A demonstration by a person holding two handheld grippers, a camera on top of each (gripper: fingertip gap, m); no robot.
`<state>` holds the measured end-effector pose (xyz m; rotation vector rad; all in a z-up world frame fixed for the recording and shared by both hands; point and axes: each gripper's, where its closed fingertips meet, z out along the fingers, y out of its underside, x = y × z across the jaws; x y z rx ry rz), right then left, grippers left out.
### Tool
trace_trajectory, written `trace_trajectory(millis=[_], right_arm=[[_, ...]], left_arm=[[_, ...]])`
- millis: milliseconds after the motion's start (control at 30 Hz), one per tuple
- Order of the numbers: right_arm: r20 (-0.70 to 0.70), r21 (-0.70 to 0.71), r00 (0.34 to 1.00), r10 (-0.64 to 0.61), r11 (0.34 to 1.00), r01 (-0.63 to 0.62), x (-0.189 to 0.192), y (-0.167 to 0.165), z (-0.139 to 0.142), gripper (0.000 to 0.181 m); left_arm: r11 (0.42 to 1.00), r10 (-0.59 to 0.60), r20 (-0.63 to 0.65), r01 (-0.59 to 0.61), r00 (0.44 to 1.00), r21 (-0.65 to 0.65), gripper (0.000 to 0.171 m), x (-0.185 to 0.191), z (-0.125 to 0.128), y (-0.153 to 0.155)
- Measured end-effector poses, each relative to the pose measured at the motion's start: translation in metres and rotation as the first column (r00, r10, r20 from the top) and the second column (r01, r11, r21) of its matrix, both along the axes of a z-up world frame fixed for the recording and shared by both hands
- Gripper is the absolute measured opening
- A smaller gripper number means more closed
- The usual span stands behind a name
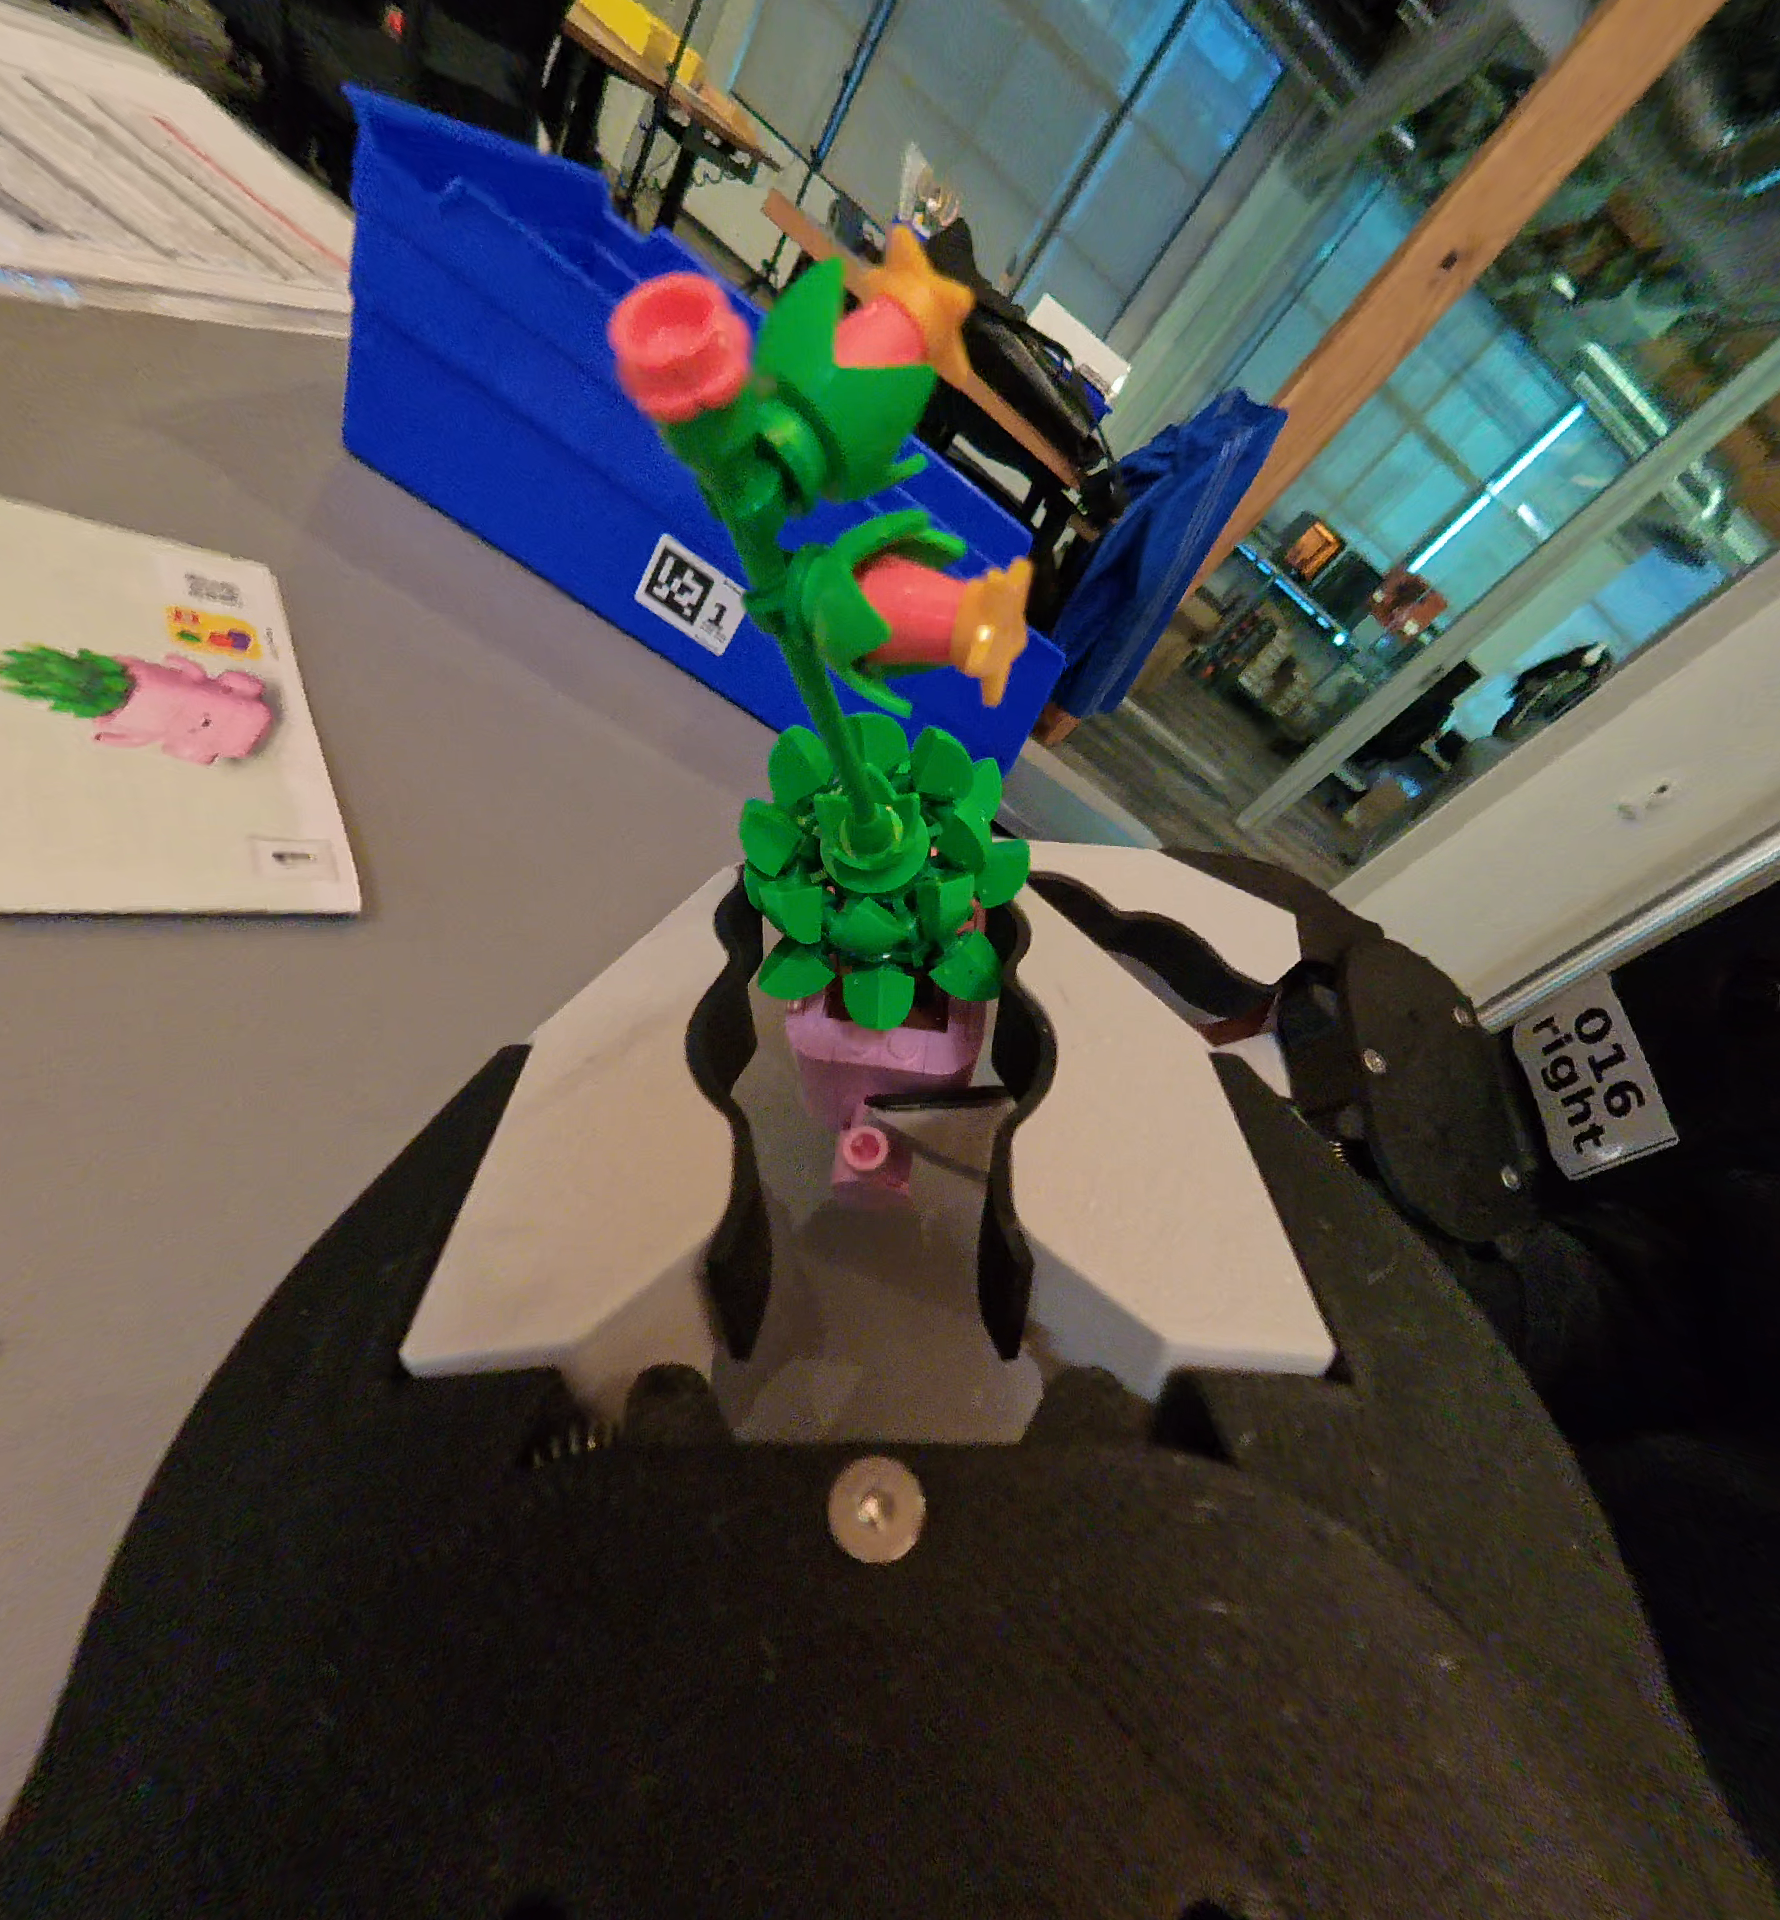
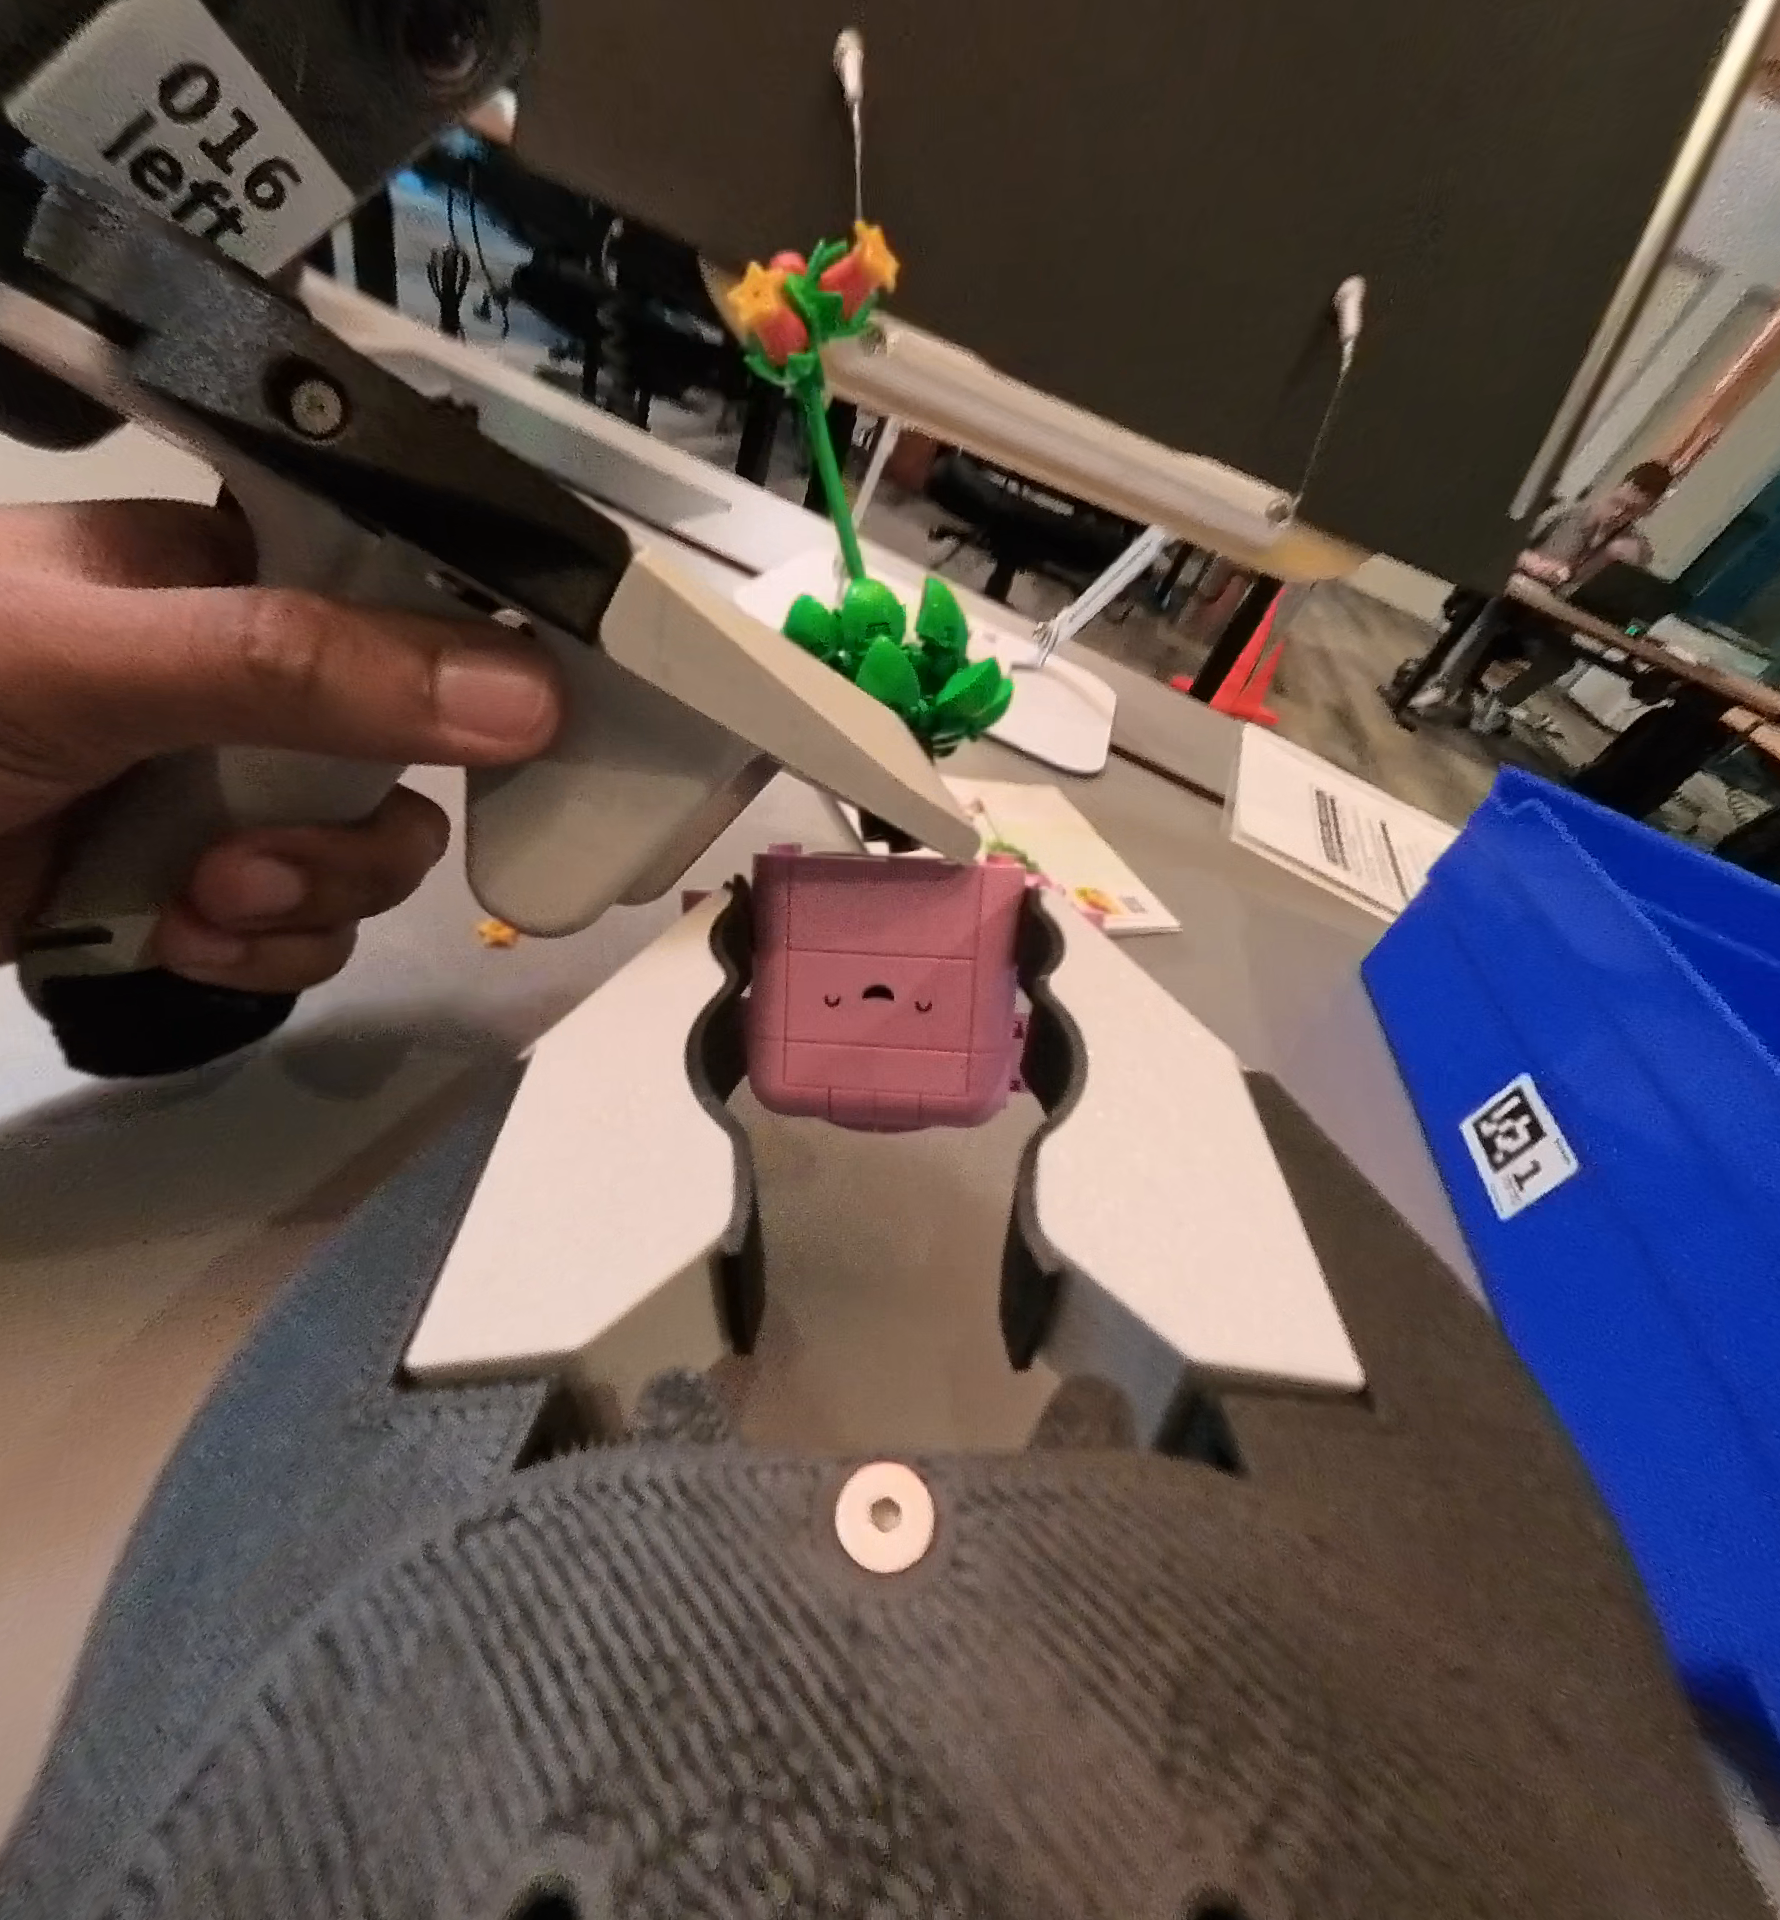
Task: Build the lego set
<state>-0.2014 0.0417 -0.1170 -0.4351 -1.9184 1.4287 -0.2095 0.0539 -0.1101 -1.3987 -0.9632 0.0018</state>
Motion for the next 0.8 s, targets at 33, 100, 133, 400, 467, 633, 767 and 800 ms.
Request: trace_trajectory(millis=[33, 100, 133, 400, 467, 633, 767, 800], right_arm=[[-0.016, -0.026, 1.000, -0.002, 1.000, 0.001, 0.000, 0.001, 0.004, 0.050], [-0.040, -0.065, 0.999, -0.004, 0.998, 0.001, 0.002, 0.002, 0.010, 0.050], [-0.051, -0.073, 0.999, -0.005, 0.997, 0.002, 0.002, 0.003, 0.012, 0.050], [-0.185, -0.016, 0.983, 0.010, 1.000, -0.013, 0.012, -0.003, 0.015, 0.050], [-0.180, -0.033, 0.984, 0.015, 0.999, -0.022, 0.012, -0.003, 0.017, 0.050], [-0.168, -0.118, 0.985, 0.049, 0.991, -0.069, 0.016, -0.002, 0.025, 0.050], [-0.162, -0.189, 0.983, 0.085, 0.975, -0.116, 0.021, -0.003, 0.032, 0.050], [-0.159, -0.193, 0.984, 0.082, 0.975, -0.112, 0.021, -0.003, 0.032, 0.050]], left_arm=[[1.000, 0.006, -0.015, -0.007, 1.000, -0.015, 0.042, 0.001, 0.004, 0.001], [0.999, 0.020, -0.033, -0.021, 0.999, -0.040, 0.042, 0.003, 0.010, 0.003], [0.998, 0.020, -0.043, -0.023, 0.999, -0.057, 0.042, 0.005, 0.012, 0.004], [0.976, -0.026, -0.074, 0.009, 0.997, -0.217, 0.041, 0.015, 0.018, -0.002], [0.975, -0.024, -0.081, 0.005, 0.996, -0.223, 0.041, 0.016, 0.019, -0.003], [0.973, -0.049, -0.105, 0.024, 0.993, -0.230, 0.045, 0.020, 0.024, 0.004], [0.951, -0.051, -0.108, 0.016, 0.993, -0.308, 0.056, 0.019, 0.017, 0.006], [0.937, -0.054, -0.110, 0.012, 0.992, -0.350, 0.061, 0.019, 0.012, 0.006]])
